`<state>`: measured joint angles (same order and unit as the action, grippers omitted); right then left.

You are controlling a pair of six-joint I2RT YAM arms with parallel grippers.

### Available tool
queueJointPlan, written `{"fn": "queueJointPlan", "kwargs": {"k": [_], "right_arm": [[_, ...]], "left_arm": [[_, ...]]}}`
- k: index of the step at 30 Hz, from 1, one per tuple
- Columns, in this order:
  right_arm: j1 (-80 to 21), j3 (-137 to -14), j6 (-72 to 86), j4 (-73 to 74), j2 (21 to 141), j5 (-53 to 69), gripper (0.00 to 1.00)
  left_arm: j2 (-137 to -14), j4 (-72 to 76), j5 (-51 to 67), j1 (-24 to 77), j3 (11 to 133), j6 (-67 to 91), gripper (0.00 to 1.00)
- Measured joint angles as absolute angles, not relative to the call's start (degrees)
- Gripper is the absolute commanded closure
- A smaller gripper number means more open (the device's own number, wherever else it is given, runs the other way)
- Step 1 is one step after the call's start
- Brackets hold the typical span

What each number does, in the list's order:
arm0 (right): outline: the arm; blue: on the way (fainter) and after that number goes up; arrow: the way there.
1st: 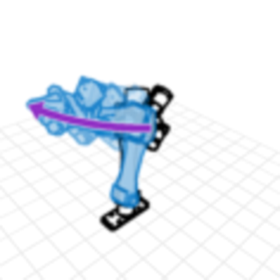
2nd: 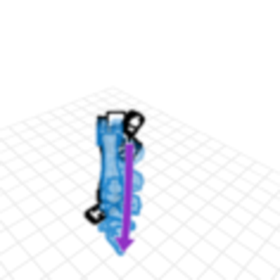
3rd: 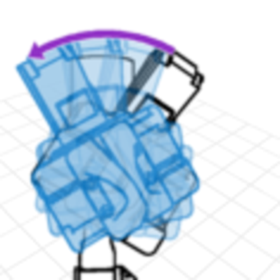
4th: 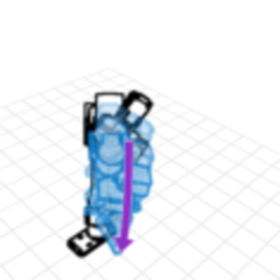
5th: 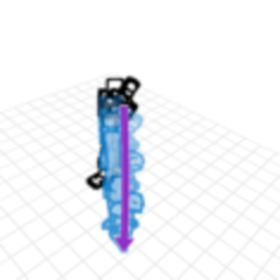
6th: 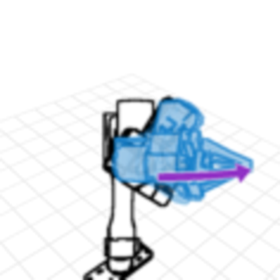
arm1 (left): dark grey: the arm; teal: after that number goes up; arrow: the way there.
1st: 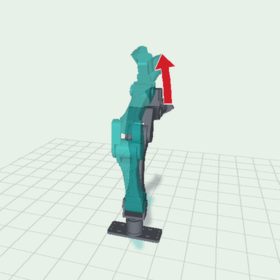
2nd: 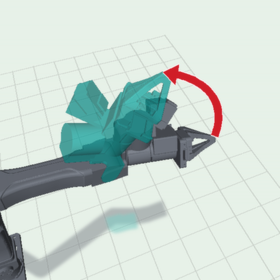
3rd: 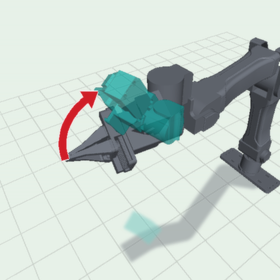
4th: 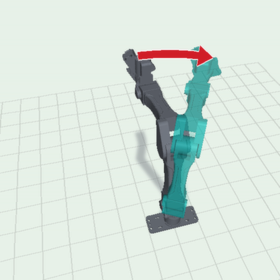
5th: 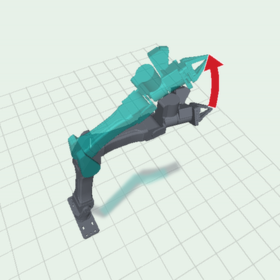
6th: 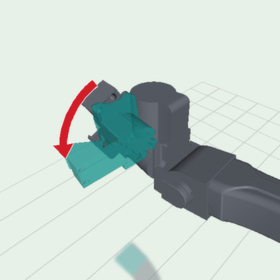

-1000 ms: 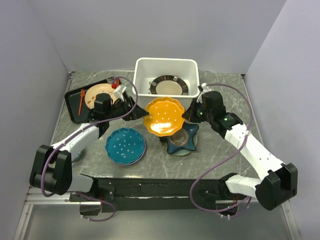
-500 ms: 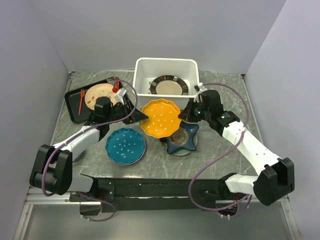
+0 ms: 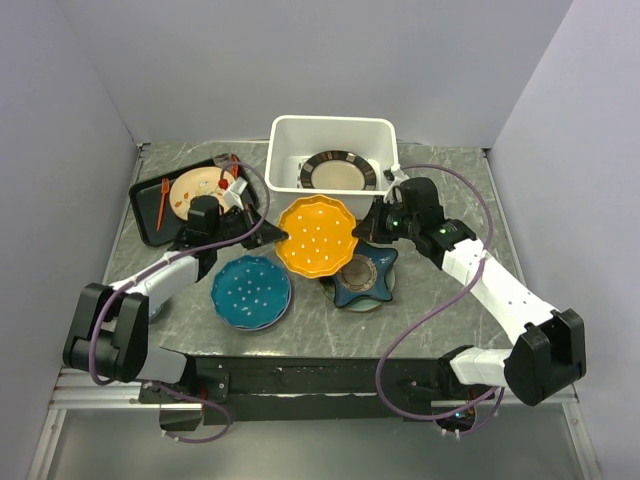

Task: Place the plates into the plastic bin on the countertop
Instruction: Place the plate in the plastic bin.

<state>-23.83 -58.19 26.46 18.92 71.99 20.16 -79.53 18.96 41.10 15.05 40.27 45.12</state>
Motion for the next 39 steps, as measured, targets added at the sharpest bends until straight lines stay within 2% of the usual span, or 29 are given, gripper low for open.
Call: {"fn": "queueJointPlan", "kwargs": {"k": [3,4,6,7,9,12,22,27,34,39], "right_arm": [[-23.7,-58.19,26.46,18.9,72.14,20.18,0.87],[-23.68,-58.19,26.46,18.9,72.14,20.16,0.73],[-23.57,-58.15,26.98,18.68,72.14,20.32,0.64],[-23.49,-58.15,27.62,17.34,72.14,20.47,0.56],[-23.31,-58.11,28.45,15.75,71.92,20.58,0.5],[-23.18,-58.06,29.5,12.84,71.53,20.56,0.36],[-22.94,-55.07,30.89,10.48,68.03,17.65,0.15],[-22.76,-51.86,30.96,12.64,63.26,14.17,0.01],[-22.55,-49.17,30.79,13.65,54.41,10.94,0.0],[-22.5,-48.58,30.79,12.08,53.69,11.94,0.0]], "left_arm": [[-79.75,19.03,41.1,15.05,40.27,45.47,0.99],[-79.79,19.03,41.1,15.05,40.27,45.67,0.99],[-80.05,19.11,41.15,15.05,40.32,45.87,0.99],[-80.31,19.31,41.54,15.11,40.36,45.76,0.99],[-80.9,19.0,42.26,15.4,40.38,45.91,0.99],[-81.82,18.98,43.16,15.92,40.51,45.74,0.99],[-86.72,20.1,46.72,16.6,44.12,46.02,0.99],[-89.43,22.83,47.35,16.58,45.8,46.7,0.99],[-90.28,20.75,45.54,16.58,46.68,45.74,0.99],[-89.38,12.84,40.42,16.6,49.87,42.22,0.99]]}}
